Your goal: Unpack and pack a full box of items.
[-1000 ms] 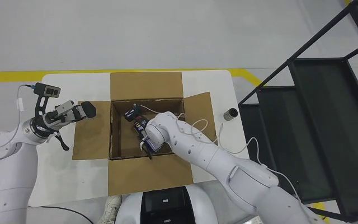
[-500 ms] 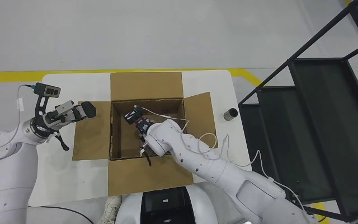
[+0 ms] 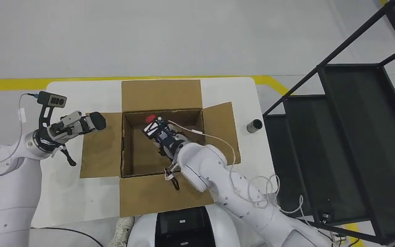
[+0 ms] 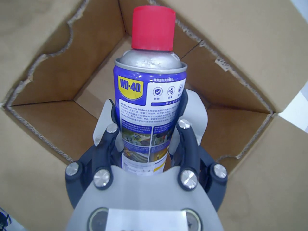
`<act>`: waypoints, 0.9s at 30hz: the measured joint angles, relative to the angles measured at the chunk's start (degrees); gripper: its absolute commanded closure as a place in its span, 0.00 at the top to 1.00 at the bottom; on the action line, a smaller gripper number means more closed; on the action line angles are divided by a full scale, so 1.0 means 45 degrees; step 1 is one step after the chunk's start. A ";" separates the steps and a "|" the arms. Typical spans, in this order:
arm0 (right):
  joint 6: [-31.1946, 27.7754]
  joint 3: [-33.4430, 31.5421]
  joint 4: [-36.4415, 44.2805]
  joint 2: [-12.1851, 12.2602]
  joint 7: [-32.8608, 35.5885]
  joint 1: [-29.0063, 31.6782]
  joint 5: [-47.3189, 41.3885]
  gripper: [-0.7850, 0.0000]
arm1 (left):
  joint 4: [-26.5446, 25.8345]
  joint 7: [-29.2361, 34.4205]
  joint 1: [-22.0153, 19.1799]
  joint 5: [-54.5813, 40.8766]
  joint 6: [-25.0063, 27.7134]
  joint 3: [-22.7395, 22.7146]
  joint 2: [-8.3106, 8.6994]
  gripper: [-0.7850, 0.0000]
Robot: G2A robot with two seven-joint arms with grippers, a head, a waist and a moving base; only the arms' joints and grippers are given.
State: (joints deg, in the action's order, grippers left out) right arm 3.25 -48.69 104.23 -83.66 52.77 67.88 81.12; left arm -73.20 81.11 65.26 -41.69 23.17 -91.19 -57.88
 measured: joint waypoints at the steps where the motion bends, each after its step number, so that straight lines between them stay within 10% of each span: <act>1: -0.0344 -0.0341 0.0258 0.0081 -0.0367 0.0259 -0.0241 0.00 | 0.0000 0.0000 0.0000 0.0000 0.0000 0.0000 0.0000 1.00; 15: -0.5329 -0.4935 0.2092 0.1020 -0.5103 0.3872 -0.3766 0.00 | 0.0000 0.0000 0.0000 0.0000 0.0000 0.0000 0.0000 1.00; 27: -0.5525 -0.5066 0.2102 0.1047 -0.5223 0.3968 -0.3847 0.00 | 0.0000 0.0000 0.0000 0.0000 0.0000 0.0000 0.0000 1.00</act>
State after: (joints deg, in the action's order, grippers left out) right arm -21.61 -71.48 113.69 -78.95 29.26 85.74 63.81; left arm -73.20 81.11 65.26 -41.69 23.17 -91.19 -57.88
